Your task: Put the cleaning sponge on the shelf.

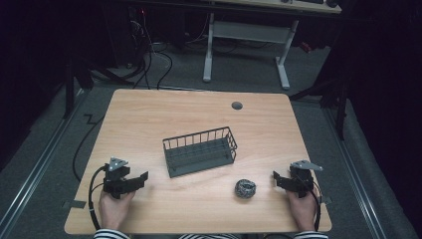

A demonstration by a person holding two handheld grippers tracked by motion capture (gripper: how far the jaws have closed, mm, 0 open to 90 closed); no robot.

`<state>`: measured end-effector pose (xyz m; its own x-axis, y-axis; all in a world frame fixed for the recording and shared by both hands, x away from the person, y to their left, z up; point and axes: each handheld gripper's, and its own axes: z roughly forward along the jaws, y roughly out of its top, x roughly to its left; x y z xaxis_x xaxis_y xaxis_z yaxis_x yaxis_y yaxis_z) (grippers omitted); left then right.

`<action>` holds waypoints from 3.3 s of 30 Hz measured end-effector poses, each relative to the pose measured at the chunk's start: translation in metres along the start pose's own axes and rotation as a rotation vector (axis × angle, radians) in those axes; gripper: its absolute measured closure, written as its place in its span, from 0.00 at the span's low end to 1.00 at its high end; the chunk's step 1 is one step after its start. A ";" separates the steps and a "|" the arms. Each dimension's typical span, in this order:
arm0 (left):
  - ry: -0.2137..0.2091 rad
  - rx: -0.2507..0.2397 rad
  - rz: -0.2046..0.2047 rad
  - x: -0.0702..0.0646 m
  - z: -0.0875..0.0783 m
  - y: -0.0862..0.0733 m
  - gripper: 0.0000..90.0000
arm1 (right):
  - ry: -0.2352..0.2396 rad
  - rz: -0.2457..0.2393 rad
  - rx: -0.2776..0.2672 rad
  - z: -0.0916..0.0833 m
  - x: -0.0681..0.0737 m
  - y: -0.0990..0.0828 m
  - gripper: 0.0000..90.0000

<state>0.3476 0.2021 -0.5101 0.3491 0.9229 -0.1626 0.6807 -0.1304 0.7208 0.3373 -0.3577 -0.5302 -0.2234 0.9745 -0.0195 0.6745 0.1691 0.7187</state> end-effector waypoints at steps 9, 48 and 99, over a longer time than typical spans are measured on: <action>0.050 -0.001 0.018 0.000 0.009 -0.007 0.30 | 0.000 0.001 0.000 0.000 0.000 0.000 0.29; 0.149 -0.018 0.064 0.000 0.025 -0.013 0.29 | 0.016 -0.008 0.045 -0.004 0.000 0.002 0.30; 0.147 -0.017 0.063 0.000 0.025 -0.014 0.28 | 0.403 -0.313 0.081 -0.042 0.105 0.037 0.24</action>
<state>0.3546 0.1952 -0.5368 0.2920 0.9563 -0.0168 0.6489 -0.1851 0.7380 0.3092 -0.2558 -0.4765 -0.6659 0.7439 0.0562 0.5806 0.4695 0.6651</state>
